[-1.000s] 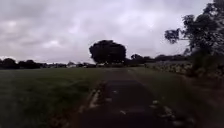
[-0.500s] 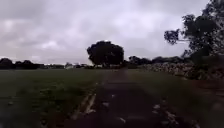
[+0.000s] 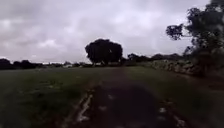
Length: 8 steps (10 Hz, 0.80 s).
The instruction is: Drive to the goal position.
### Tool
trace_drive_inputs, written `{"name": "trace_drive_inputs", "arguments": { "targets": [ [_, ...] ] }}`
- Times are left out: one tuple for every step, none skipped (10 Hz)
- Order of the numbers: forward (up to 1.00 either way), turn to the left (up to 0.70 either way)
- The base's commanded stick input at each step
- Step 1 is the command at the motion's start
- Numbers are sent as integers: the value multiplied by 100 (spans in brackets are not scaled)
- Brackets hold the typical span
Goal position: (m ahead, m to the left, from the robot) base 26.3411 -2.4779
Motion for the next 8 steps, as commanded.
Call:
{"name": "trace_drive_inputs", "arguments": {
  "targets": [
    [50,0],
    [50,0],
    [50,0],
    [50,0],
    [50,0],
    [50,0],
    [50,0],
    [50,0]
  ]
}}
